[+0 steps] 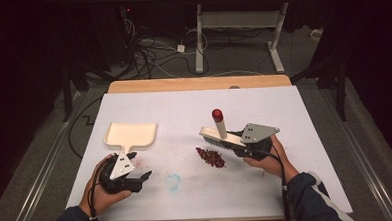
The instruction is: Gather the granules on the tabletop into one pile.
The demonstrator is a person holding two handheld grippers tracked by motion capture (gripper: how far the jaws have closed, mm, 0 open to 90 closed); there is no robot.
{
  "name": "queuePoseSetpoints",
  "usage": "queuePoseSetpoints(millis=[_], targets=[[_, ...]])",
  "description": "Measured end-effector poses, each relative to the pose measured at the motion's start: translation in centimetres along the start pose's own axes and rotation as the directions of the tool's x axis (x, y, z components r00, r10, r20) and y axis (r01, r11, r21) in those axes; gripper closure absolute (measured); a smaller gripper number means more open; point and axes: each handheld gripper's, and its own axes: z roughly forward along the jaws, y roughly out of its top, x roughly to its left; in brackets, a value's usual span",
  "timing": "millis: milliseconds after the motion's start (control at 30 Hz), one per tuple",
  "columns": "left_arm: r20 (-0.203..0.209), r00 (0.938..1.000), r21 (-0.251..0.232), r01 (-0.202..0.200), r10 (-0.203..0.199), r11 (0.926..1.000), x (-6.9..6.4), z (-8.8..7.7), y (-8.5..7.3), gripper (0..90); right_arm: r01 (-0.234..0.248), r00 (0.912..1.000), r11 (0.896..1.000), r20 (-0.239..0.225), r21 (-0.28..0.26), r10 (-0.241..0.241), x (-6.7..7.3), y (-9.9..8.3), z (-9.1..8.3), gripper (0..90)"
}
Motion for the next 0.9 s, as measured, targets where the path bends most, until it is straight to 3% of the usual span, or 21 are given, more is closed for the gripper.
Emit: queuePoseSetpoints(millis=[67,267,433,900], targets=[[0.002,1.0000,-0.003,-0.004,0.004,1.0000,0.0,0.0,0.1,21.3,-0.022,0.9992,1.000,0.034,0.014,0.022,0.3,0.0,-0.5,67.1],[0.004,0.9999,-0.016,-0.013,0.013,0.9998,-0.2,-0.1,0.3,21.3,-0.072,0.9964,0.997,0.047,0.021,0.071,1.1,-0.1,-2.2,67.0],[0.006,0.9999,-0.018,-0.015,0.015,0.9997,-0.1,0.0,0.3,21.3,-0.114,0.9902,0.993,0.084,0.025,0.111,1.7,-0.2,-3.9,67.0],[0.002,0.9998,-0.013,-0.018,0.018,0.9997,-0.2,0.0,0.4,21.3,-0.206,0.9761,0.976,0.082,0.064,0.201,3.2,-1.4,-9.4,67.0]])
